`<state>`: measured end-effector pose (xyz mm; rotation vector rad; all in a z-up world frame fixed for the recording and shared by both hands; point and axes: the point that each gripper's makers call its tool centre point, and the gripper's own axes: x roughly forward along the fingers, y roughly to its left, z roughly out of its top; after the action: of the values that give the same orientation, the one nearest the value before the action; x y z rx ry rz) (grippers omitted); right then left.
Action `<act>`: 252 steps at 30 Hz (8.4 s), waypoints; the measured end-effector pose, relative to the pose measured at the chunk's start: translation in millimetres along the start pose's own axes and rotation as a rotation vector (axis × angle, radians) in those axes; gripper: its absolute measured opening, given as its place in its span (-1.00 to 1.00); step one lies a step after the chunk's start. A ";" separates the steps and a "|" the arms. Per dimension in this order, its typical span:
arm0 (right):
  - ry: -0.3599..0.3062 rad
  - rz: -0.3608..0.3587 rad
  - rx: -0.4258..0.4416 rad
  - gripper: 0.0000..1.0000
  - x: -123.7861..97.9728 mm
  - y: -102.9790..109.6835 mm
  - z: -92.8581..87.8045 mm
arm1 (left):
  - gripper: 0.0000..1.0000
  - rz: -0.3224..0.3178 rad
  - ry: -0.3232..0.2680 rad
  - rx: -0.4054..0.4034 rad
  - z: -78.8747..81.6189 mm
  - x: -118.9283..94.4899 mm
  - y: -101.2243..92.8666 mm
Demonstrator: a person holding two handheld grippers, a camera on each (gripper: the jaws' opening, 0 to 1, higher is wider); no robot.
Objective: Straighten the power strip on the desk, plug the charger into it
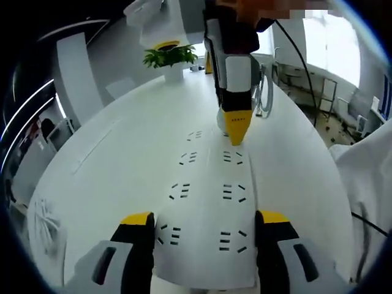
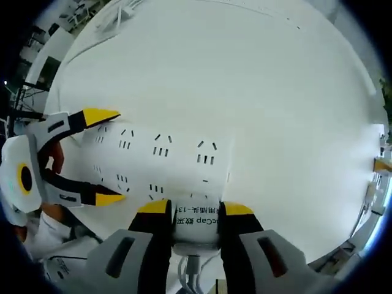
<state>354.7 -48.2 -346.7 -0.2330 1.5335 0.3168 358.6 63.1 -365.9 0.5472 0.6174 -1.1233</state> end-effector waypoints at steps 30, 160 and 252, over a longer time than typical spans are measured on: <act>-0.139 0.024 -0.033 -0.42 6.5 -6.2 -9.7 | 0.34 0.010 -0.026 0.000 2.4 3.2 -2.7; -0.338 0.074 -0.186 -0.52 -24.2 -16.3 33.6 | 0.35 0.076 -0.163 -0.050 16.8 13.4 9.2; -0.488 0.163 -0.471 -0.17 -4.6 -14.9 92.0 | 0.44 0.113 -0.249 -0.114 22.8 16.8 22.3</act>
<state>446.2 -30.8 -340.2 -0.3695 0.9796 0.8055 388.6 44.2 -359.4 0.3336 0.4262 -1.0228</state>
